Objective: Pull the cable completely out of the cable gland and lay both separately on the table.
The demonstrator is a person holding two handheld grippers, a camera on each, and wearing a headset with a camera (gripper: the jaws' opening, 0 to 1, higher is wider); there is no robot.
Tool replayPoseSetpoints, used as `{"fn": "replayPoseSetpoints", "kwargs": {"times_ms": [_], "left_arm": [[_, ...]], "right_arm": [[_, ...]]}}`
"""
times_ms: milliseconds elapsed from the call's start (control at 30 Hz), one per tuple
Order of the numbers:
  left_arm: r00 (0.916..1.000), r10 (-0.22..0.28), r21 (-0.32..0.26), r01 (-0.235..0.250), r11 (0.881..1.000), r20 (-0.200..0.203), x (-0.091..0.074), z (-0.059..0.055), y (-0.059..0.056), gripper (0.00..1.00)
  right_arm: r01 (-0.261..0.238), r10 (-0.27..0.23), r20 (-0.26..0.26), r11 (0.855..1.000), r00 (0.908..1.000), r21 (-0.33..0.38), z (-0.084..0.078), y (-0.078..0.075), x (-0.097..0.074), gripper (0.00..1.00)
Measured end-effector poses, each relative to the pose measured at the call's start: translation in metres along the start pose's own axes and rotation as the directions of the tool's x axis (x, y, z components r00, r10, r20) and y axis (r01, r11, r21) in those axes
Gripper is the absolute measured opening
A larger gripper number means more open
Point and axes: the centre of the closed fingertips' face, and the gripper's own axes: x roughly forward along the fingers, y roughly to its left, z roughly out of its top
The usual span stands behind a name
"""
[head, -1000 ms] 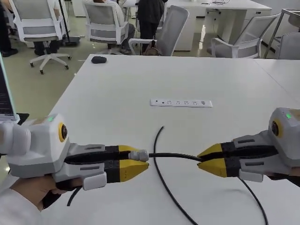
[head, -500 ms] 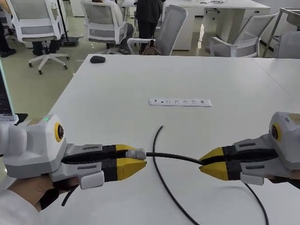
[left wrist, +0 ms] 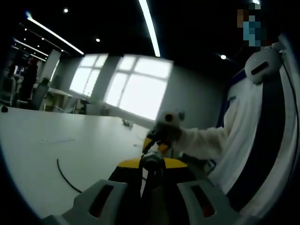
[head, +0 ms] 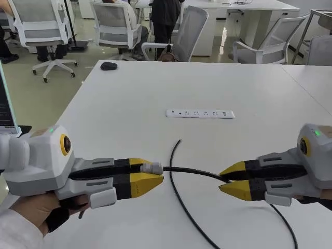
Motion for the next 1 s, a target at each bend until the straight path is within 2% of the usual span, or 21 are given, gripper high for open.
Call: {"fn": "replayPoseSetpoints", "kwargs": {"times_ms": [133, 300, 433, 633, 800, 867, 1000], "left_arm": [[0.9999, 0.005, 0.005, -0.005, 1.000, -0.011, 0.002, -0.002, 0.001, 0.16], [0.9998, -0.014, 0.008, 0.014, 1.000, -0.015, 0.010, -0.002, -0.002, 0.16], [0.9995, -0.028, 0.009, 0.028, 1.000, -0.016, 0.014, -0.002, -0.005, 0.16], [0.9985, -0.045, 0.017, 0.045, 0.999, -0.033, 0.019, -0.005, -0.010, 0.16], [0.9981, -0.051, 0.020, 0.052, 0.998, -0.035, 0.019, -0.005, -0.012, 0.17], [0.9979, -0.054, 0.020, 0.055, 0.998, -0.034, 0.020, -0.005, -0.013, 0.17], [0.9974, -0.055, 0.032, 0.057, 0.998, -0.047, 0.020, -0.005, -0.013, 0.17]], "right_arm": [[-0.016, 0.017, 0.029, 1.000, 0.9994, -0.018, 0.014, 0.002, 0.006, 0.15], [-0.045, 0.048, 0.026, 0.995, 0.9985, -0.090, 0.032, 0.010, 0.020, 0.22], [-0.064, 0.066, 0.018, 0.990, 0.9976, -0.123, 0.039, 0.012, 0.028, 0.22], [-0.092, 0.093, 0.003, 0.986, 0.9957, -0.137, 0.037, 0.015, 0.039, 0.21], [-0.122, 0.120, -0.016, 0.982, 0.9926, -0.144, 0.033, 0.020, 0.042, 0.15], [-0.133, 0.132, -0.020, 0.981, 0.9911, -0.144, 0.032, 0.022, 0.043, 0.09], [-0.143, 0.141, -0.023, 0.980, 0.9897, -0.141, 0.030, 0.023, 0.043, 0.07]]}}
